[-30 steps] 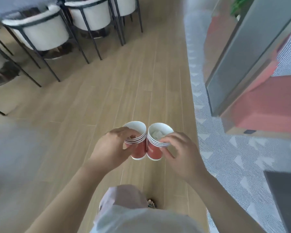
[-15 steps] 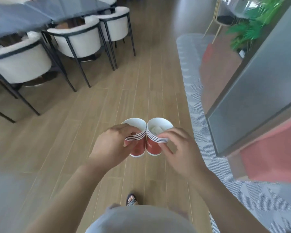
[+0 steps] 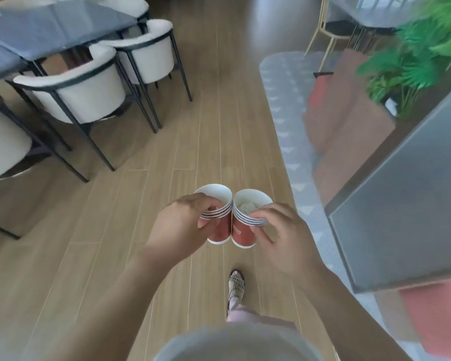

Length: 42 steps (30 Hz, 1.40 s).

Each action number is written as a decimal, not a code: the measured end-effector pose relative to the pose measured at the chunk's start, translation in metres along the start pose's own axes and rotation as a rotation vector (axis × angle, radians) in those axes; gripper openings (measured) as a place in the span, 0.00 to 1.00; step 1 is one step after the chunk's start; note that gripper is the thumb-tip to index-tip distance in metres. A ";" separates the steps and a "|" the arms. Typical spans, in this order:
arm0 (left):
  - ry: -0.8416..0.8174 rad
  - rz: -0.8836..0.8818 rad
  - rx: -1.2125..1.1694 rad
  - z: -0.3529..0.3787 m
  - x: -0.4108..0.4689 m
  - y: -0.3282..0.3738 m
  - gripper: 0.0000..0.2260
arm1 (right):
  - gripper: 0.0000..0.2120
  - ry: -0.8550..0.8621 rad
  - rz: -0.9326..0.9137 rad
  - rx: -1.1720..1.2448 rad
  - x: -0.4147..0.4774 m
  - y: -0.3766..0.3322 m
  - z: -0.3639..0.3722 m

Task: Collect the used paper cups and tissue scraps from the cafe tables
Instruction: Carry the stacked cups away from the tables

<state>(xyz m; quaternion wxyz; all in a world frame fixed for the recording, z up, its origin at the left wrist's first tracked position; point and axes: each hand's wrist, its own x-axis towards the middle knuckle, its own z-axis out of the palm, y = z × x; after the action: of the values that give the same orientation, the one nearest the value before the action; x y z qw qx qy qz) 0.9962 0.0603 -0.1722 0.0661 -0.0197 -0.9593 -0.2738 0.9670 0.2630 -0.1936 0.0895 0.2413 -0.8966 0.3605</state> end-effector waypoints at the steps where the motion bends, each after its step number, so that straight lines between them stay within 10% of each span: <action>1: 0.001 -0.008 0.008 0.000 0.030 -0.003 0.11 | 0.11 -0.003 -0.006 0.001 0.028 0.012 -0.001; 42: -0.008 -0.013 0.012 0.051 1.085 -0.249 0.12 | 0.11 -0.072 0.037 -0.003 1.022 0.448 0.124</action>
<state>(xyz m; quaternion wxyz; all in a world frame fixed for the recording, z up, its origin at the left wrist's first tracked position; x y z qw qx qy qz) -0.1026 -0.1230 -0.1957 0.0606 -0.0139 -0.9613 -0.2683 -0.1406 0.0808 -0.2115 0.0507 0.2372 -0.9040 0.3521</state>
